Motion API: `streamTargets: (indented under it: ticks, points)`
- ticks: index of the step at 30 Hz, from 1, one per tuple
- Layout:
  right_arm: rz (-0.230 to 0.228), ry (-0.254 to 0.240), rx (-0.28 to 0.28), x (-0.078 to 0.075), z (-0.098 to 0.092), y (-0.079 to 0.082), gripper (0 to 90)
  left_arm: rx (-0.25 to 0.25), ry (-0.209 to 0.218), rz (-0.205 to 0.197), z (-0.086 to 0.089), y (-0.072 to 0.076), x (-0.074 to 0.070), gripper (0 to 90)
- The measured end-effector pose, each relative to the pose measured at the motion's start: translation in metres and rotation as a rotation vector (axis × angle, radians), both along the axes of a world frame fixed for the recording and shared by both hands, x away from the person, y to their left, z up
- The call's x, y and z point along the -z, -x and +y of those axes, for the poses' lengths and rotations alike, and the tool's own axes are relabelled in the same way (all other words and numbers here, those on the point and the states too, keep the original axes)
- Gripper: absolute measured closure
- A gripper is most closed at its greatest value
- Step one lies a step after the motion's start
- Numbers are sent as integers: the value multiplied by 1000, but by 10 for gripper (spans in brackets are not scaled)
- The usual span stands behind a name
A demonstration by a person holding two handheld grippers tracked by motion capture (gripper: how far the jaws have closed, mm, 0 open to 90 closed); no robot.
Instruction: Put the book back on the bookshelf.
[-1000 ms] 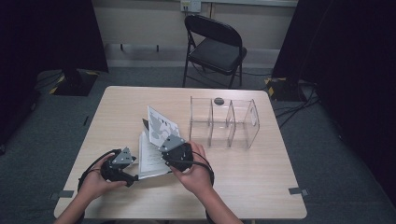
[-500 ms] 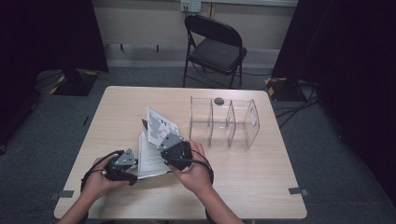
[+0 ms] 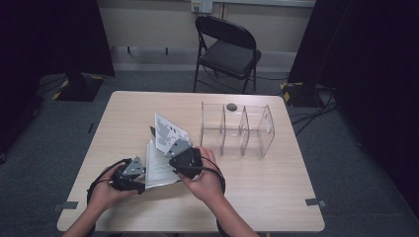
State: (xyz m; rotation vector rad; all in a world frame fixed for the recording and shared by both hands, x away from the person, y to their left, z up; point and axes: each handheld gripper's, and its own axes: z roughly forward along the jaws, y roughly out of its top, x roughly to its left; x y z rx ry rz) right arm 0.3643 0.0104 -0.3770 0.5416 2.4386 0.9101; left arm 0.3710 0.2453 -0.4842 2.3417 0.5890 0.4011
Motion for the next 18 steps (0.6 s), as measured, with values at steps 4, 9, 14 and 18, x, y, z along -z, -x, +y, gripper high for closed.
streamTargets:
  ticks: [4,9,14,18]
  points:
    - [5,-5,4,-2,0,0,636,-52,18,-19,4,-2,-2,451]
    - [9,2,-4,-5,-1,-1,638,-81,28,-24,8,-4,-5,452]
    - [15,4,-6,-9,-1,-1,640,-77,19,-68,13,-5,-9,433]
    - [17,0,-7,-11,-2,-2,641,-40,-8,-97,12,-4,-13,425]
